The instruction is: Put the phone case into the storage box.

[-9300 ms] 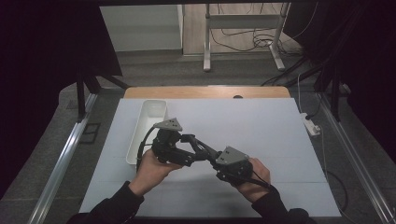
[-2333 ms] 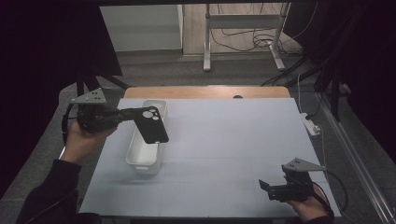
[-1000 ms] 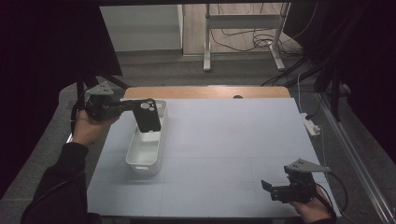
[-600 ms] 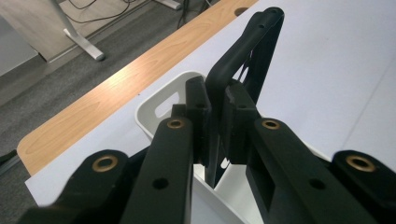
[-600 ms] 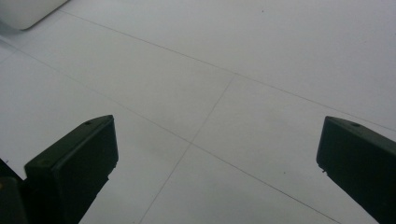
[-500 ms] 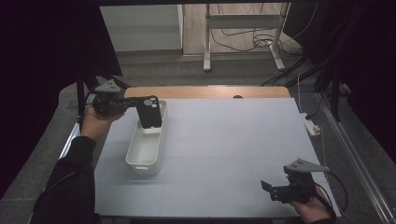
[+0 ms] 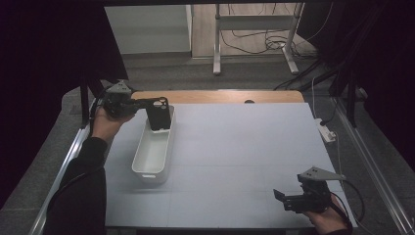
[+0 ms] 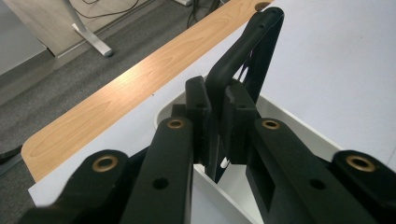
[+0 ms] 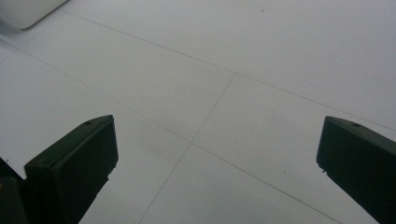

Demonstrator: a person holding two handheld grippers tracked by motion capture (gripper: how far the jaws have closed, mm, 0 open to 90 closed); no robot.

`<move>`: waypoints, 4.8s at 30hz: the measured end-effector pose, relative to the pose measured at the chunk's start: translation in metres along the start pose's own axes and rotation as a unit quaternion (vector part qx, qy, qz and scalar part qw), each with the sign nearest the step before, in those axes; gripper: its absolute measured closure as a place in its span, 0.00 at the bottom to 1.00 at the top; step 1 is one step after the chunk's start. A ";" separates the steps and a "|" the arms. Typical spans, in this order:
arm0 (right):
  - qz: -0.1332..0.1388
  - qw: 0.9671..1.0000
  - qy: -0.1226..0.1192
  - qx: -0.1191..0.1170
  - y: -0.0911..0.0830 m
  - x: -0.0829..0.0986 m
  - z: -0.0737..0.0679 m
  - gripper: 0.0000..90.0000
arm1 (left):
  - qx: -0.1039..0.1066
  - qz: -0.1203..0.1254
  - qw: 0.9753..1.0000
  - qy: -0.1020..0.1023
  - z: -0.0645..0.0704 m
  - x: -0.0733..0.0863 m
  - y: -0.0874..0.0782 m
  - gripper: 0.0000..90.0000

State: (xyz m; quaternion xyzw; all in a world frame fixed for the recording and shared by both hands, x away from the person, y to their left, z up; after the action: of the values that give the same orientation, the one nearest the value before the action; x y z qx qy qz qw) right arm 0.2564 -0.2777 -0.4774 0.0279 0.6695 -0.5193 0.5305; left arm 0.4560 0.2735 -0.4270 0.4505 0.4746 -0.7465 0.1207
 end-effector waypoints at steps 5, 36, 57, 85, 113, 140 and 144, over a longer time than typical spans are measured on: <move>0.002 1.000 0.001 -0.002 0.000 0.000 0.000 0.00 | -0.004 0.002 1.000 -0.004 -0.005 -0.002 0.007 0.91; -0.001 1.000 0.002 -0.007 0.000 0.001 0.000 0.00 | -0.013 0.026 0.999 0.021 -0.020 -0.008 0.038 0.91; -0.005 1.000 -0.002 -0.011 0.001 0.001 0.000 0.00 | -0.049 0.029 0.998 -0.015 -0.024 -0.004 0.051 0.73; -0.002 1.000 -0.003 -0.009 0.000 0.001 -0.001 0.00 | -0.024 0.023 0.994 -0.108 -0.017 0.009 0.046 0.42; -0.003 1.000 -0.005 -0.009 0.000 0.001 -0.001 0.00 | 0.010 0.033 0.989 -0.146 0.001 0.024 0.022 0.18; 0.001 1.000 -0.009 -0.012 0.000 0.000 -0.003 0.00 | 0.001 0.037 0.990 -0.133 0.031 0.035 0.003 0.00; -0.001 1.000 -0.015 -0.014 0.000 0.000 -0.004 0.00 | 0.002 0.039 0.991 -0.129 0.035 0.036 0.002 0.00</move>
State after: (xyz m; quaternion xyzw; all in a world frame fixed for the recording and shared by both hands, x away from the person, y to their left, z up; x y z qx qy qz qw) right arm 0.2539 -0.2752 -0.4778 0.0121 0.6685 -0.5107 0.5405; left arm 0.4177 0.2531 -0.4520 0.3689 0.4360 -0.7939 0.2089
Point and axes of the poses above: each handheld gripper's, and its own axes: y roughly forward along the jaws, x roughly out of its underside, z roughly to its right, the point moved 3 cm from there along y, roughly forward along the jaws, and after that the axes turned 14 degrees about -y, right-handed, at the moved point
